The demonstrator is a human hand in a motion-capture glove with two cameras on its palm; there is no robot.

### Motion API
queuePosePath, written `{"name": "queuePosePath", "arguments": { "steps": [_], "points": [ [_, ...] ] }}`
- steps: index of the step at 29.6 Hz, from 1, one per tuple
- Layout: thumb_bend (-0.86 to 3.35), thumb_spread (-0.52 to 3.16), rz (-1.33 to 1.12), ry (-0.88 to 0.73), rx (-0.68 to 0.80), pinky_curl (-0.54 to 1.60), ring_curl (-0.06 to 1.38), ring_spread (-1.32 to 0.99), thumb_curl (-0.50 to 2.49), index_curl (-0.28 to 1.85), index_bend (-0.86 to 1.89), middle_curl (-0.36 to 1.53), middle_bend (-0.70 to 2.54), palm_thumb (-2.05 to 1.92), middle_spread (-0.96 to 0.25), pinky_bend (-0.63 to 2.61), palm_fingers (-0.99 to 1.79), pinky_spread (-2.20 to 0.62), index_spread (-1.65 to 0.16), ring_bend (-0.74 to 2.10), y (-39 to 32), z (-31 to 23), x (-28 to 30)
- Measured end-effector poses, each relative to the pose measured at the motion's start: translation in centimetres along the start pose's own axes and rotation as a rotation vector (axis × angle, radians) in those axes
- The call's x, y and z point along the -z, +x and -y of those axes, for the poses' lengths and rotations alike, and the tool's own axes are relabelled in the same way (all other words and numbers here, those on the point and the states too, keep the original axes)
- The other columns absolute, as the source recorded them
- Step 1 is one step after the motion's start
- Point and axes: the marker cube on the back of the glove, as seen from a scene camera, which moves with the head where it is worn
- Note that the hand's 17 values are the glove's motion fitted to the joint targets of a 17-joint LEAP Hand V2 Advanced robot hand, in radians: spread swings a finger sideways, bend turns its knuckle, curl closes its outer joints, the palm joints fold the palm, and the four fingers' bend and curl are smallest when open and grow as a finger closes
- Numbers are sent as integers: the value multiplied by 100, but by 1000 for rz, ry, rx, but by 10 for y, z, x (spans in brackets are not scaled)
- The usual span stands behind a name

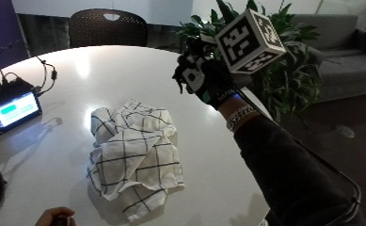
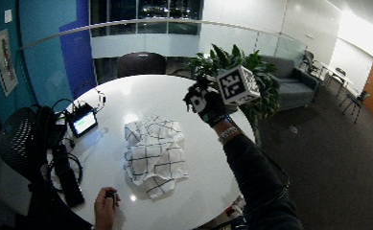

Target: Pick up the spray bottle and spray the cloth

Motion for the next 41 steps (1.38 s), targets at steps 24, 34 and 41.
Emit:
{"name": "queuePosePath", "arguments": {
  "steps": [24,34,41],
  "points": [
    [-1,141,-769,-677,348,38,45,-15,15,58,28,56,81,24,-18,42,141,-29,-27,74,-30,-26,-77],
    [-2,136,-754,-712,360,38,44,-15,14,58,27,56,81,20,-18,42,141,-29,-27,74,-27,-40,-95],
    [-1,135,-733,-688,354,38,44,-15,15,59,27,56,81,19,-18,42,141,-29,-27,74,-33,-30,-91]
  ]
}}
